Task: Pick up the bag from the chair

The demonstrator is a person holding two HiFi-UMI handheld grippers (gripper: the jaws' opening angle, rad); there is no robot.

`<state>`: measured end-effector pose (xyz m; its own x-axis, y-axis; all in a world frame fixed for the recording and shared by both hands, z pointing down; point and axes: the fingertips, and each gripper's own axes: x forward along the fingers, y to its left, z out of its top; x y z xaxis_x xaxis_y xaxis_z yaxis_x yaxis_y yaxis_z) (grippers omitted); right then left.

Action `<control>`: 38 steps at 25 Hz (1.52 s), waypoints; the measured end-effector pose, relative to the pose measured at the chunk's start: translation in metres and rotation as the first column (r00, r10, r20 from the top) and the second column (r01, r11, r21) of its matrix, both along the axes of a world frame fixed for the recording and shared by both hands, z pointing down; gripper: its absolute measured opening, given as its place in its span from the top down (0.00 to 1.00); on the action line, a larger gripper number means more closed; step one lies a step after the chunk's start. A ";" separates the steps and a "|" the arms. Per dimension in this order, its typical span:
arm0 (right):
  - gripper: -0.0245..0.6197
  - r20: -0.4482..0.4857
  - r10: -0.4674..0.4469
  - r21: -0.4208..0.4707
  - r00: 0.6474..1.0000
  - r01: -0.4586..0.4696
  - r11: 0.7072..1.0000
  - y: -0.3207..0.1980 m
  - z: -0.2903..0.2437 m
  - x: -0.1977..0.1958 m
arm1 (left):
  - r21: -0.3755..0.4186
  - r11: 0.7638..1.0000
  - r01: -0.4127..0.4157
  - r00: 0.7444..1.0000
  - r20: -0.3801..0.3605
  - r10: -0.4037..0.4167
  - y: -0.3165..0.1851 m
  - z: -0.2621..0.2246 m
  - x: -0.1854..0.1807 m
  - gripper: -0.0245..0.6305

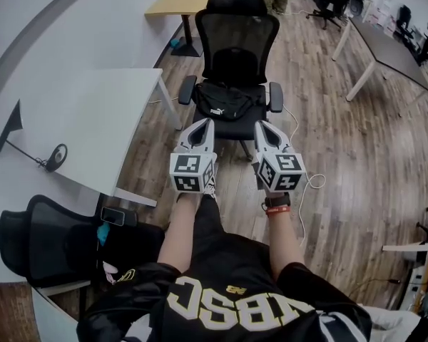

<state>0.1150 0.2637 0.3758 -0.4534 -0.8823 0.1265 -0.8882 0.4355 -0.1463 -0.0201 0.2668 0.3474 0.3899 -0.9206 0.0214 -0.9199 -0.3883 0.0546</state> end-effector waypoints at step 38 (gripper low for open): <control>0.82 -0.138 0.057 -0.311 0.989 -0.097 0.945 -0.436 0.129 -0.064 | -0.311 0.941 -0.134 0.991 -0.045 0.127 -0.465 0.129 -0.050 0.87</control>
